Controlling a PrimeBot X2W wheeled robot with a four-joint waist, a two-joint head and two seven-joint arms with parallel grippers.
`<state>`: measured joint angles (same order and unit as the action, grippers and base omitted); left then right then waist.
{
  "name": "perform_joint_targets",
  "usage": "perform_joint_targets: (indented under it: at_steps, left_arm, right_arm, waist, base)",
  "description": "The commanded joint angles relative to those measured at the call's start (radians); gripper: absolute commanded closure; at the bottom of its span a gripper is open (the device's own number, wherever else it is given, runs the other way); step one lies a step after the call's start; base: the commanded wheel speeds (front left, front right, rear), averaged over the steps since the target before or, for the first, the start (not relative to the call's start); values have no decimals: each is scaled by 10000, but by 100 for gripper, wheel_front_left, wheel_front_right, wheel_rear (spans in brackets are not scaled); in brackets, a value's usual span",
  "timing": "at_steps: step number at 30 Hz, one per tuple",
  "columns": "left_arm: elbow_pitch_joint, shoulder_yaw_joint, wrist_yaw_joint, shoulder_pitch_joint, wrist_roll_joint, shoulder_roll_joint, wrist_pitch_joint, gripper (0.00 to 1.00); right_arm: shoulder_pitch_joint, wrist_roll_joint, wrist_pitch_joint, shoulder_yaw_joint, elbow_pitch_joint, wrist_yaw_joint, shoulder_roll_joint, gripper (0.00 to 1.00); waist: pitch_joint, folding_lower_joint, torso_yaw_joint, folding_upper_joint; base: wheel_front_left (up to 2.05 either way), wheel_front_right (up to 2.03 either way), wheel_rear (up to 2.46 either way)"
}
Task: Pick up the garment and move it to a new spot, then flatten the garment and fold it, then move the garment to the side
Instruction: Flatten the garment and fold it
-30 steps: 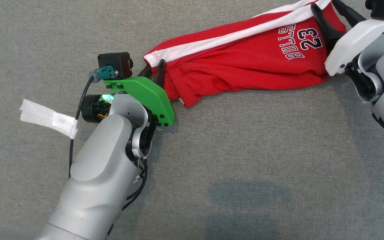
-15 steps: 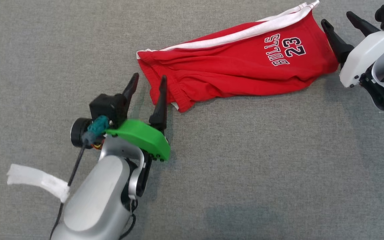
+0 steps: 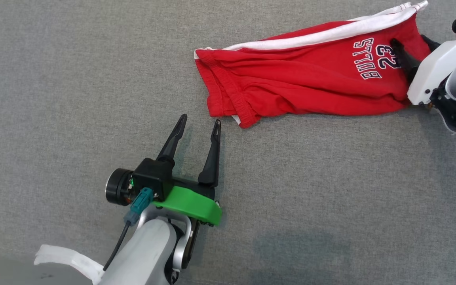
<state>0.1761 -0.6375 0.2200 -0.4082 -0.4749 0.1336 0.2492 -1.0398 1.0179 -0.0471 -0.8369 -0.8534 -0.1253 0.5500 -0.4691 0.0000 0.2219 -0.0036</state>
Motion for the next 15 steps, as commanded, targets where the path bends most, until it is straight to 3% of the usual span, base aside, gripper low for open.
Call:
perform_joint_targets:
  at_steps: [1,7,11,15]
  left_arm:
    - [110,108,-66,167,79,-10,97,0]
    - [54,601,-402,1143,229,510,159,0]
    - [-276,1124,-690,2255,265,710,164,0]
    - [-525,1628,-807,3176,303,554,167,0]
  right_arm:
    - [649,301,-237,-190,150,-94,-457,100]
    - [1543,1634,-187,-45,1102,-75,-628,100]
    - [2324,2288,-234,36,1498,-39,-212,100]
    - [2939,3028,-338,447,1394,-32,434,100]
  waist:
    - [164,0,48,36]
    - [1198,0,-851,36]
    - [1956,0,-1497,36]
    - [2445,0,-1841,36]
  base:
    - [0,0,0]
    - [0,0,0]
    - [0,0,0]
    - [0,0,0]
